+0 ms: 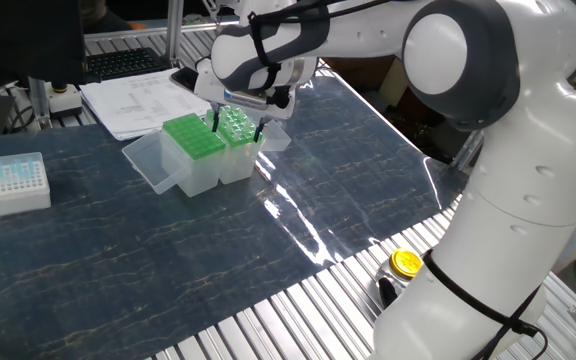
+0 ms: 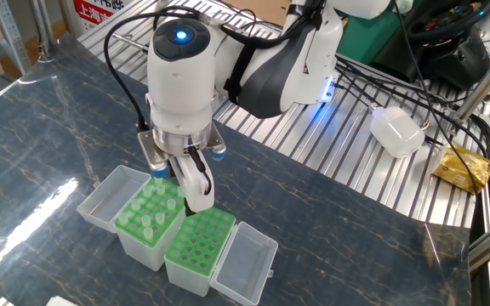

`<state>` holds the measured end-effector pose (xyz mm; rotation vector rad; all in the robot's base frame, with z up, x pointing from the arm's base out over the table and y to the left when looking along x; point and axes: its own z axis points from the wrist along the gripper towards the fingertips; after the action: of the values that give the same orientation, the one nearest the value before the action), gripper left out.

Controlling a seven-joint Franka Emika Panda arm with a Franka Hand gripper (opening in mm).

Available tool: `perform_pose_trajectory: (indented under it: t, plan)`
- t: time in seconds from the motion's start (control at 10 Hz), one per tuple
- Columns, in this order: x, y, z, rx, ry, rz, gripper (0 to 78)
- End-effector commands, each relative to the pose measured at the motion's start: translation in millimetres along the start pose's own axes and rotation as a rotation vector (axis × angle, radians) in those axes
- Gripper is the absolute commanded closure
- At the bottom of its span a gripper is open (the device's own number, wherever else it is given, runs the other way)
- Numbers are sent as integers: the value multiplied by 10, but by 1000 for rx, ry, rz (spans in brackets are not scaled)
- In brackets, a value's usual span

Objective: Transfer all large pipette tips from one holder to another

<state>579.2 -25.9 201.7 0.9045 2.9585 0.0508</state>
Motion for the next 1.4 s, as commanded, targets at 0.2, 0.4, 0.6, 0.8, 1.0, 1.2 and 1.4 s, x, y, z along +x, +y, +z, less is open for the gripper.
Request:
perform_pose_trajectory:
  t: [0.2, 0.4, 0.6, 0.8, 1.0, 1.2, 1.4]
  plan:
    - [-5, 3, -2, 3, -4, -13, 1]
    - [-4, 3, -2, 5, -5, -15, 1]
    - [-4, 3, -2, 5, -5, -15, 763]
    - [-4, 3, -2, 5, -5, -15, 763]
    - [-4, 3, -2, 5, -5, -15, 763]
    - [-4, 3, -2, 5, -5, -15, 763]
    - [-4, 3, -2, 5, -5, -15, 763]
